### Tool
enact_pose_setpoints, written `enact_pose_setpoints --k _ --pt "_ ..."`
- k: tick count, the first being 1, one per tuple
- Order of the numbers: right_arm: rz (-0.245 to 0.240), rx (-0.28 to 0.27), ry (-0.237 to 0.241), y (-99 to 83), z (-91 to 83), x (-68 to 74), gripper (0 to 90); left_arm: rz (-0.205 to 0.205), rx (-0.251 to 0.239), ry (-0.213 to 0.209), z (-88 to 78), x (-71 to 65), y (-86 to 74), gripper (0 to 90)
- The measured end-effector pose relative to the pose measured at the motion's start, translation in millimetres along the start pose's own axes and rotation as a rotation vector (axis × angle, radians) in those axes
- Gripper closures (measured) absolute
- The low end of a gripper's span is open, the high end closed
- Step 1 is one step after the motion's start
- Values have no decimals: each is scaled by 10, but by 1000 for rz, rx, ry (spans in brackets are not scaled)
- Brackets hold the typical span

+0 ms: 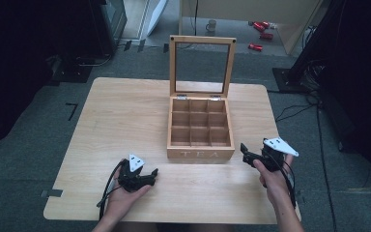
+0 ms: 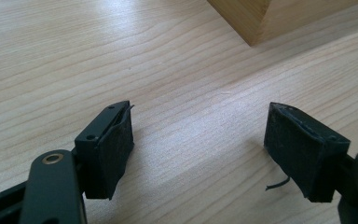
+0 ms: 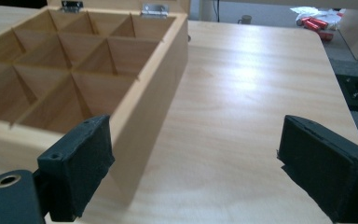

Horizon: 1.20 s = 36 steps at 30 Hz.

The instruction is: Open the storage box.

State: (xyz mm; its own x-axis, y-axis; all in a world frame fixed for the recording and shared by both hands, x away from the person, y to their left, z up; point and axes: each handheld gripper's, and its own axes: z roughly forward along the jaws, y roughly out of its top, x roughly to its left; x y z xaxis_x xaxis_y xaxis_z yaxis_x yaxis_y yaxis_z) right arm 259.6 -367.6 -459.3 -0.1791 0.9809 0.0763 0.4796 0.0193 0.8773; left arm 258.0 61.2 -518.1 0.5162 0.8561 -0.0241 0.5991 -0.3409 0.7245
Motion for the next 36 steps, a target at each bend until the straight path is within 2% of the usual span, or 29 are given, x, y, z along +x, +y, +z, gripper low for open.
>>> enact_pose_setpoints --k 8,15,16,20,22,27,28,30,36 --pt "12 41 -20 -346 -200 -115 96 3 1 3 -1 -4 -1 244" --pt "12 85 -33 -590 -284 -156 96 4 2 5 -2 -7 -1 244" --pt "8 105 -44 -670 -303 -166 96 5 2 6 -1 -9 -2 245" --pt "-5 144 -65 -779 -319 -186 96 5 2 6 -2 -10 -3 244" --pt "-16 191 -85 -875 -331 -191 96 5 1 6 -2 -10 -3 245" --pt "-39 235 -74 -910 -359 -173 96 7 2 7 -2 -11 -3 244" --pt "-38 261 -58 -925 -352 -174 79 5 1 7 -2 -11 -4 244" --pt "-18 267 -54 -930 -351 -192 60 4 0 6 -2 -10 -4 244" --pt "-24 269 -47 -933 -351 -189 55 0 0 -3 -6 2 -6 244"
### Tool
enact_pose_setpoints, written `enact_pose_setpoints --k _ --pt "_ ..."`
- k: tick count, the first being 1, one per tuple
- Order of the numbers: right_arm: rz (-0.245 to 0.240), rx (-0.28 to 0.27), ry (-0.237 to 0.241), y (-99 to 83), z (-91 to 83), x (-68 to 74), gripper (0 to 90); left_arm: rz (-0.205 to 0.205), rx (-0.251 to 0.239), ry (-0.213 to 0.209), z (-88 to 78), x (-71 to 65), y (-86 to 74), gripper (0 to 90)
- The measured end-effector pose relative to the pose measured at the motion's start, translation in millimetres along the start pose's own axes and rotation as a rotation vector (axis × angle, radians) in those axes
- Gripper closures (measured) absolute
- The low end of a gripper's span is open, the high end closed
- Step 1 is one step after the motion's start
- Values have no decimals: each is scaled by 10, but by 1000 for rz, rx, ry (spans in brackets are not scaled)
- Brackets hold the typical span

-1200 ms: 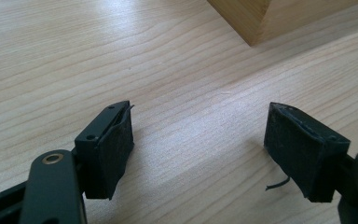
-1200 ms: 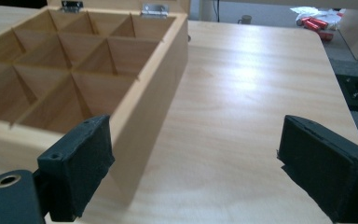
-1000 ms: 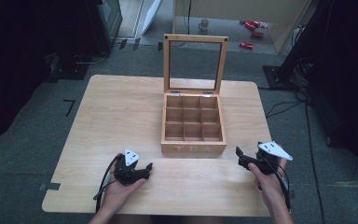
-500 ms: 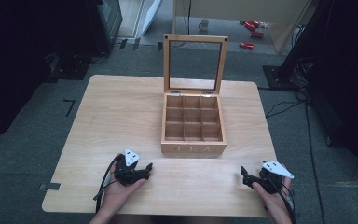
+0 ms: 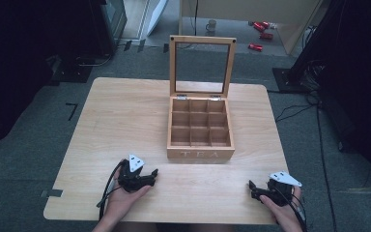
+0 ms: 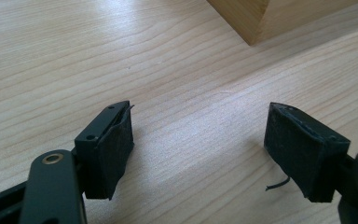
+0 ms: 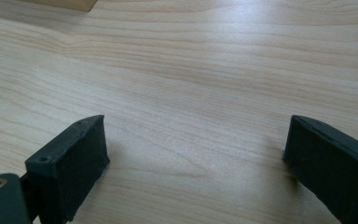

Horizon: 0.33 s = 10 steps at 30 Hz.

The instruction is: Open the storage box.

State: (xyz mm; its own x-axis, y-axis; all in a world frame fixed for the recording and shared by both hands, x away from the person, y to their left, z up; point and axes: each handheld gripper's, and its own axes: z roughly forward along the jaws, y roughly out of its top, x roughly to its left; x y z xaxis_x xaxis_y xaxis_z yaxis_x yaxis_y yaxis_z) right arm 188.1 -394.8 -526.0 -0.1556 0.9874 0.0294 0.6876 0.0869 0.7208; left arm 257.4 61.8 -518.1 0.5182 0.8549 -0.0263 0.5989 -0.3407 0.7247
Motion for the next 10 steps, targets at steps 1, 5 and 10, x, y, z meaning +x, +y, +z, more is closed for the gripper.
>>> enact_pose_setpoints --k 1,5,10 --pt "-6 0 6 -3 -3 3 54 2 0 0 0 0 0 244" --pt "-9 1 12 -7 -7 8 54 2 0 -4 -3 5 -3 244" --pt "-10 1 12 -7 -7 7 54 3 0 -3 -6 5 -5 244"
